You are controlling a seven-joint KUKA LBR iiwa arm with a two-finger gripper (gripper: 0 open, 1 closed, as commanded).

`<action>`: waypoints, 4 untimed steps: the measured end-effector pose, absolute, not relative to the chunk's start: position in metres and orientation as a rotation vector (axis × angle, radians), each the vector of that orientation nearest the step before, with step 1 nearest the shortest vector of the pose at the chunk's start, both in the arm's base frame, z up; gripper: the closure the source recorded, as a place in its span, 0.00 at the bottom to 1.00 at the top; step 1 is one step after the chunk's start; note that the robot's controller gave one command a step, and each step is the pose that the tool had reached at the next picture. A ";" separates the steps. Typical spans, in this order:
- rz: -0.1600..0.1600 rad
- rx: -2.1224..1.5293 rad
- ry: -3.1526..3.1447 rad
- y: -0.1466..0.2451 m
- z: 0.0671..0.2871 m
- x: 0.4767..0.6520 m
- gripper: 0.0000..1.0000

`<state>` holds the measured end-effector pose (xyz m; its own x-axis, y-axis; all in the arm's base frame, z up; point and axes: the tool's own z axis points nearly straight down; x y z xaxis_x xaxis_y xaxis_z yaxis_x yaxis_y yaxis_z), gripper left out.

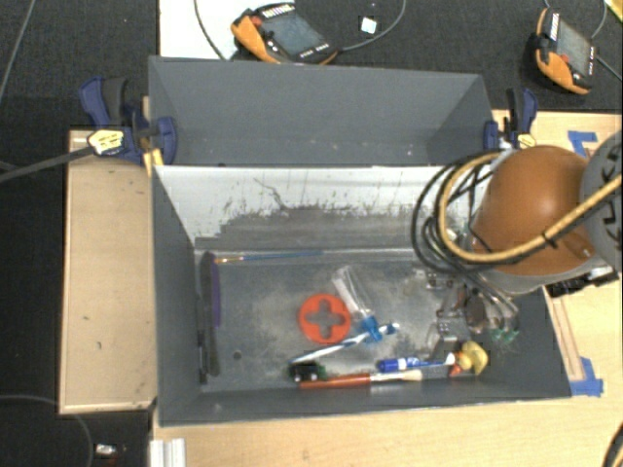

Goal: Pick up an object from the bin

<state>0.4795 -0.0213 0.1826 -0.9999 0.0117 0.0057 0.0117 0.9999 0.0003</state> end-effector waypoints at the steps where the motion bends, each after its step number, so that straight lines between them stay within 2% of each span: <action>1: 0.000 -0.016 -3.144 -0.021 0.186 0.481 0.00; 2: -0.002 -0.197 -3.138 -0.004 0.069 0.494 0.00; 3: -0.002 -0.282 -3.146 0.002 0.125 0.501 0.00; 4: -0.005 -0.623 -3.093 -0.006 0.075 0.493 0.00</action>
Offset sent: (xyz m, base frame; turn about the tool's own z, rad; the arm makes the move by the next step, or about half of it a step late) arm 0.0130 0.0160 -0.1126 0.1135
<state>0.4932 -0.0064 0.0747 -0.9218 0.3874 -0.0129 0.3873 0.9219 0.0058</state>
